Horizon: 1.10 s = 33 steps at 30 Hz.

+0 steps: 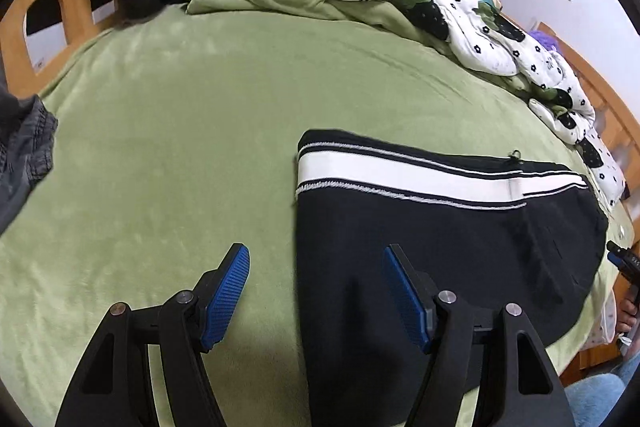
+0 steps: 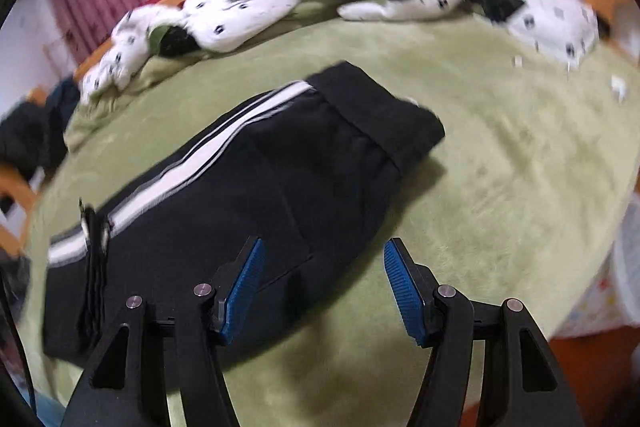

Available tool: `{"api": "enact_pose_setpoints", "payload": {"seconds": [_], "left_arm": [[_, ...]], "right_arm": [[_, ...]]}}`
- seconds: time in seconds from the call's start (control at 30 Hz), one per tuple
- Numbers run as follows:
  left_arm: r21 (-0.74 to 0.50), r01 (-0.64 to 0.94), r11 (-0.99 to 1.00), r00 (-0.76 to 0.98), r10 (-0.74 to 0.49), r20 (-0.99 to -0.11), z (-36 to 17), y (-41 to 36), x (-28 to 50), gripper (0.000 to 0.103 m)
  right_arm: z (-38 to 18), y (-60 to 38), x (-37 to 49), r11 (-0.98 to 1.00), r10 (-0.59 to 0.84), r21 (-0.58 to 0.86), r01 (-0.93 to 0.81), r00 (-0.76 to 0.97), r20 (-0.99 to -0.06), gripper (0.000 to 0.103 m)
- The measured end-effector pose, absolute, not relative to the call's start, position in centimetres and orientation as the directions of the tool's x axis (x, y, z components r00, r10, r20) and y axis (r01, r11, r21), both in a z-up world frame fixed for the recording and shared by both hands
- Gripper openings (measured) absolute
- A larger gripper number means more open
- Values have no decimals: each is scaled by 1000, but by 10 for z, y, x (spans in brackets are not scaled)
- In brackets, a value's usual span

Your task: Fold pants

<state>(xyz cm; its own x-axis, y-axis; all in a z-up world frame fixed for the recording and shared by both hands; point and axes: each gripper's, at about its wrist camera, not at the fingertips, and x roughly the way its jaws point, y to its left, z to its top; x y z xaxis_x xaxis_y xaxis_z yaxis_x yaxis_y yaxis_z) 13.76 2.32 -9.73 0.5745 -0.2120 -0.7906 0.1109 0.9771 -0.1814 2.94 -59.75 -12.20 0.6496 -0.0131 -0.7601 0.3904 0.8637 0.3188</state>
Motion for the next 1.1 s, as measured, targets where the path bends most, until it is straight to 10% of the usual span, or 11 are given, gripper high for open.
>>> {"api": "enact_pose_setpoints", "payload": {"seconds": [0.43,0.57,0.67,1.1], "left_arm": [[-473,113,874,434,-472,-768,-163,30,197,64],[-500,115,858,406,-500,-765,-166,22,206,34],[-520,120,846,438,-515,-737,-151,23,199,12],[-545,156,824,528,-535,-659,-69,49,201,10]], "right_arm": [[-175,-635,93,778,80,478,407,692,-718,62],[-168,-632,103,793,54,443,417,677,-734,40],[-139,-621,97,818,49,443,367,722,-690,22],[25,-504,117,938,52,321,132,861,-505,15]]}}
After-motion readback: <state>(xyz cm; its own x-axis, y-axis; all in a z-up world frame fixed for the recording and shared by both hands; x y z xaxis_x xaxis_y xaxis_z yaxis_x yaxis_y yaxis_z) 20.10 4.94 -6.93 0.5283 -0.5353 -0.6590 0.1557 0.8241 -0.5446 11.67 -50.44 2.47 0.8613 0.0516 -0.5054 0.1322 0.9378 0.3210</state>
